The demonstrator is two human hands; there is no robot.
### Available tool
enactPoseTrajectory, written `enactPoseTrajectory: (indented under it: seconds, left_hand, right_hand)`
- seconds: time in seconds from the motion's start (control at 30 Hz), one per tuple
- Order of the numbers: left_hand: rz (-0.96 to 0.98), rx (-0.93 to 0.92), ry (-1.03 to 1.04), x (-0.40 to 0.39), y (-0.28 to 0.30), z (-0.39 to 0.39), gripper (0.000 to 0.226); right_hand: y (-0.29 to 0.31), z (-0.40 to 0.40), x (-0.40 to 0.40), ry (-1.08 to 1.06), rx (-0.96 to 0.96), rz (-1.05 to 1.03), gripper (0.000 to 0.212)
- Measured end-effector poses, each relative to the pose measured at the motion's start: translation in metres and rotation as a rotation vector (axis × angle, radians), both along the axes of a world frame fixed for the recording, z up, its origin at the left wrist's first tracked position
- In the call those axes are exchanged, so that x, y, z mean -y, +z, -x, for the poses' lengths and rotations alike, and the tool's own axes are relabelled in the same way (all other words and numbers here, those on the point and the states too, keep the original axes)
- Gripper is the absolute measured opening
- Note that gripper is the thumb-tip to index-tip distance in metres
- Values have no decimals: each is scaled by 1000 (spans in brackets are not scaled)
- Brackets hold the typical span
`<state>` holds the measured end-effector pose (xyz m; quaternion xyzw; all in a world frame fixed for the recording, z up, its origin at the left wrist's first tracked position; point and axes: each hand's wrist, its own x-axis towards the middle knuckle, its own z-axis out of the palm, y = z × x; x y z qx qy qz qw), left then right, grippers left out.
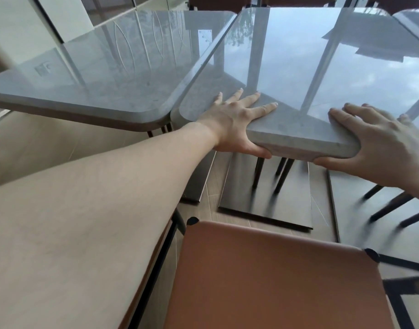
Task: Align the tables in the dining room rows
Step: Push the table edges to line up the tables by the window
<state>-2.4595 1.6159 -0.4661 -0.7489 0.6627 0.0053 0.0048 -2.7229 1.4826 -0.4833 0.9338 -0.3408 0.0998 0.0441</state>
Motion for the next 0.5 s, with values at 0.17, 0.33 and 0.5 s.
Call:
enactPoseTrajectory:
  seconds: [0.17, 0.33, 0.5]
  left_hand:
    - [6, -14, 12, -4, -1, 0, 114]
    - [-38, 1, 40, -9, 3, 6, 114]
    - [-99, 14, 42, -6, 9, 8, 115]
  right_hand:
    - [-3, 0, -4, -11, 12, -14, 115]
    - [1, 2, -8, -34, -34, -72, 116]
    - [10, 3, -11, -19, -84, -74, 116]
